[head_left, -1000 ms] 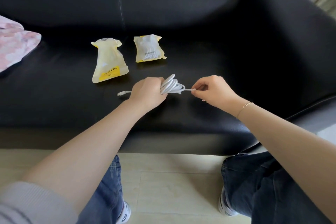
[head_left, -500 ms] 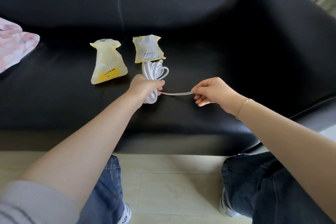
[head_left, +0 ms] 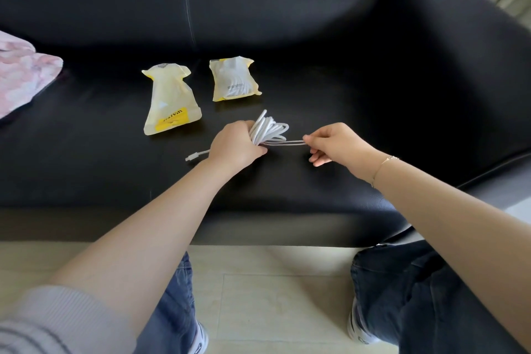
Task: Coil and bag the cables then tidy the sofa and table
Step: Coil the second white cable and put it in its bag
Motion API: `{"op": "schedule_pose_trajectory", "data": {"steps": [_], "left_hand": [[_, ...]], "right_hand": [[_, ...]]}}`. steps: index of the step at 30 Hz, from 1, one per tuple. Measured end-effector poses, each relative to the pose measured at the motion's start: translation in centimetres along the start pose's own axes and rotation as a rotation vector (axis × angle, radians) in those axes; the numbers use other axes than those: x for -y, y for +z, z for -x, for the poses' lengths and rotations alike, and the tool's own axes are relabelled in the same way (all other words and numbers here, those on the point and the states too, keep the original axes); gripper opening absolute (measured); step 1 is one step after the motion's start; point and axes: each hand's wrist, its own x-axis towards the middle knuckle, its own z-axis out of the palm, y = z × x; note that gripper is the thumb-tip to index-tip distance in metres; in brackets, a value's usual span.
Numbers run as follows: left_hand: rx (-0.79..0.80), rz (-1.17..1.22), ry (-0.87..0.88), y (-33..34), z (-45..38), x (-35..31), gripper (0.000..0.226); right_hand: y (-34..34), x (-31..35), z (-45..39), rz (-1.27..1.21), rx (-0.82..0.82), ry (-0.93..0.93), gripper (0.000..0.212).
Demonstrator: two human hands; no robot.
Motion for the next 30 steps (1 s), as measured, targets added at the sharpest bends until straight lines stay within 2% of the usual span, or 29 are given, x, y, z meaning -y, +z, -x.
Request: {"op": "schedule_pose_trajectory", "data": {"steps": [4,8,11,14,16,21,25,30], "left_hand": [[0.016,0.138,-0.057,-0.1,-0.4,0.5,0.021],[0.114,0.447,-0.191,-0.3,-0.7,0.4,0.028],[0.148,0.453,-0.276,-0.3,-0.7,0.1,0.023],[0.122,0.389,-0.290,0.3,-0.8,-0.1,0.018],[0.091,0.298,-0.271,0.5,-0.7,-0.3,0.015],[0.074,0.034,-0.176,1.0,-0.2,-0.7,0.025],[0.058,-0.214,-0.021,1.4,0.2,-0.9,0.036],[0.044,-0.273,0.103,1.2,0.7,-0.5,0.039]], "right_hand": [[-0.5,0.1,-0.2,-0.112,0.006,0.048,0.020],[-0.7,0.4,-0.2,-0.524,0.020,0.190,0.025],[-1.1,0.6,-0.4,-0.800,0.030,0.241,0.020],[-0.7,0.7,-0.4,-0.911,0.070,0.284,0.023],[-0.2,0.7,-0.4,-0.922,0.077,0.290,0.026],[0.0,0.9,-0.6,-0.996,0.057,0.240,0.028],[-0.4,0.6,-1.1,-0.792,-0.009,0.171,0.025],[-0.3,0.4,-1.3,-0.669,-0.045,0.146,0.019]]}}
